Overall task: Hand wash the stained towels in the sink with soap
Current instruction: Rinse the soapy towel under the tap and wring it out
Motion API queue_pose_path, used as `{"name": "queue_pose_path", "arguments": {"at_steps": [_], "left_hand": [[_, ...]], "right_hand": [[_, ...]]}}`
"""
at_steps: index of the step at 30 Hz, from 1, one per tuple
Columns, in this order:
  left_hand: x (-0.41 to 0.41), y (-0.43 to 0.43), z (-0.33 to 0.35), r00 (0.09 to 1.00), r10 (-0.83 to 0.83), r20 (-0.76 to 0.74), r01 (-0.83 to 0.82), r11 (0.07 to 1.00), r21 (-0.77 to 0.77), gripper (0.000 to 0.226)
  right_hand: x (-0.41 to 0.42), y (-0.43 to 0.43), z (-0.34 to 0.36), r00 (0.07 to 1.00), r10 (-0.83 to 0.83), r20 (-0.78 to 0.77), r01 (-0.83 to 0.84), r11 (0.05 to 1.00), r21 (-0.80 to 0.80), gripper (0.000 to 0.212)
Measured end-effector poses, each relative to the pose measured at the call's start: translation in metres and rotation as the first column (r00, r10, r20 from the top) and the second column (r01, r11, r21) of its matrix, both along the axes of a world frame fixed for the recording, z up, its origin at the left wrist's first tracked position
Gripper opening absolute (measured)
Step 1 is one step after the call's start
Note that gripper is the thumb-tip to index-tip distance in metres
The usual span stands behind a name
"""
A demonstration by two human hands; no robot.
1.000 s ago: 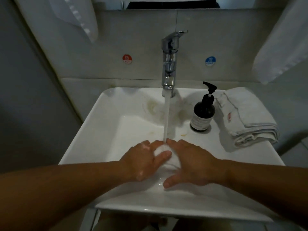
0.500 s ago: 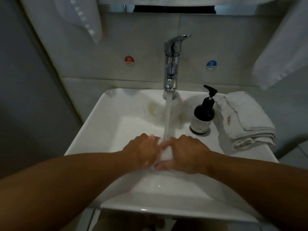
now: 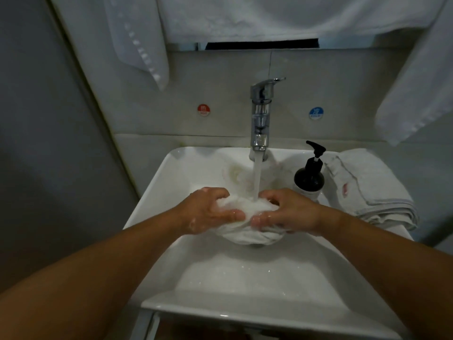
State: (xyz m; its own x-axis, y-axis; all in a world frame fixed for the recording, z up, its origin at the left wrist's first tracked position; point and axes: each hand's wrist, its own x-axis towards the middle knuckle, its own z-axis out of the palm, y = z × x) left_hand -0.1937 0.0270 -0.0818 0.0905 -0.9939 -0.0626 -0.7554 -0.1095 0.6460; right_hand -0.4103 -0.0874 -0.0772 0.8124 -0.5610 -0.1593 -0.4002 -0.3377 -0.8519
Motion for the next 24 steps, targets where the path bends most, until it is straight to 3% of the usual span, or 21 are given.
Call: {"name": "queue_pose_path", "arguments": {"at_steps": [5, 11, 14, 19, 24], "left_hand": [[0.001, 0.007, -0.011, 0.998, 0.013, -0.060, -0.015, 1.000, -0.025, 0.059], [-0.009, -0.004, -0.025, 0.974, 0.030, 0.226, 0.008, 0.986, -0.166, 0.072], [-0.011, 0.000, -0.027, 0.965, 0.028, 0.262, 0.014, 0.987, -0.157, 0.073], [-0.006, 0.004, -0.008, 0.984, 0.078, -0.158, -0.097, 0.988, -0.119, 0.040], [-0.002, 0.009, -0.003, 0.940, 0.105, -0.325, -0.164, 0.973, -0.160, 0.031]], "right_hand": [[-0.008, -0.008, -0.008, 0.989, -0.081, 0.126, 0.059, 0.983, 0.175, 0.041], [0.004, -0.004, -0.008, 0.928, -0.343, 0.144, 0.331, 0.938, 0.103, 0.020], [0.008, -0.001, -0.007, 0.921, -0.360, 0.146, 0.361, 0.932, 0.018, 0.018], [-0.005, -0.003, -0.004, 0.976, -0.181, 0.121, 0.195, 0.975, -0.111, 0.035], [-0.007, 0.001, 0.001, 0.994, 0.001, -0.108, -0.030, 0.964, -0.264, 0.072]]}}
